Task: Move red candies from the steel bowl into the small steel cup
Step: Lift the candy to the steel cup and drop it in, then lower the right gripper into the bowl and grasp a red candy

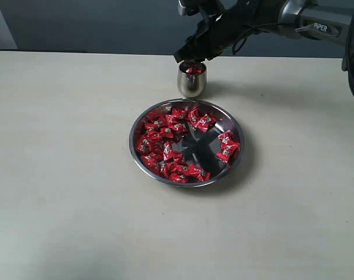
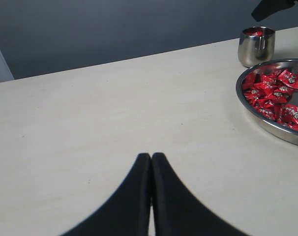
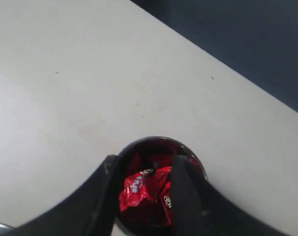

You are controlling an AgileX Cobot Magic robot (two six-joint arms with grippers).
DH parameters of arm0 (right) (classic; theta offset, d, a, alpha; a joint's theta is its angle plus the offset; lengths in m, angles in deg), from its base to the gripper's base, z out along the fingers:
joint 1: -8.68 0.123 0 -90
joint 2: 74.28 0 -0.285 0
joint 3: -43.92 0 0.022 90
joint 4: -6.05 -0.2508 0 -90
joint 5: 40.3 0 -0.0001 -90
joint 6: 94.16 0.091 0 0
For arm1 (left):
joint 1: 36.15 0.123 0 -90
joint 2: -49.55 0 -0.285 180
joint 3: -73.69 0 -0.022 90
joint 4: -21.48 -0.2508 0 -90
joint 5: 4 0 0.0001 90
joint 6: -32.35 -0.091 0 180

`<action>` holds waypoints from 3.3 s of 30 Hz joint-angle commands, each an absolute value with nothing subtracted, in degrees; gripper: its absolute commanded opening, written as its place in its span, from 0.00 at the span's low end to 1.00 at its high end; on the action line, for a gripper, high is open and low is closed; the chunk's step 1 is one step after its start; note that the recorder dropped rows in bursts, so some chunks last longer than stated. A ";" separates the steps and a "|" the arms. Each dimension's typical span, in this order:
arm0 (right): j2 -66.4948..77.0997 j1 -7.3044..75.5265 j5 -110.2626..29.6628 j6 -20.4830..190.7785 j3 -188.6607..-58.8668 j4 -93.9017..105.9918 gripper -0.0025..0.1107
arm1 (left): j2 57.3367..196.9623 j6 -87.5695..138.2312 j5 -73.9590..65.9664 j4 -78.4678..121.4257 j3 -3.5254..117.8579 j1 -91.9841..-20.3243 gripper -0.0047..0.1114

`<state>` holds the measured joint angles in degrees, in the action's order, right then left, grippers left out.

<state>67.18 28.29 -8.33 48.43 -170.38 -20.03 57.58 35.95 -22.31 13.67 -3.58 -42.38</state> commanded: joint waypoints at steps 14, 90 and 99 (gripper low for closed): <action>64.07 28.08 23.72 48.76 -170.77 -20.11 0.33 | 57.34 36.26 -21.77 13.73 -3.53 -42.56 0.04; 64.07 36.12 25.76 45.38 -155.03 -21.60 0.22 | 57.34 36.26 -21.77 13.73 -3.53 -42.56 0.04; 64.07 36.12 25.51 45.38 -155.03 -21.49 0.02 | 57.34 36.26 -21.77 13.73 -3.53 -42.56 0.04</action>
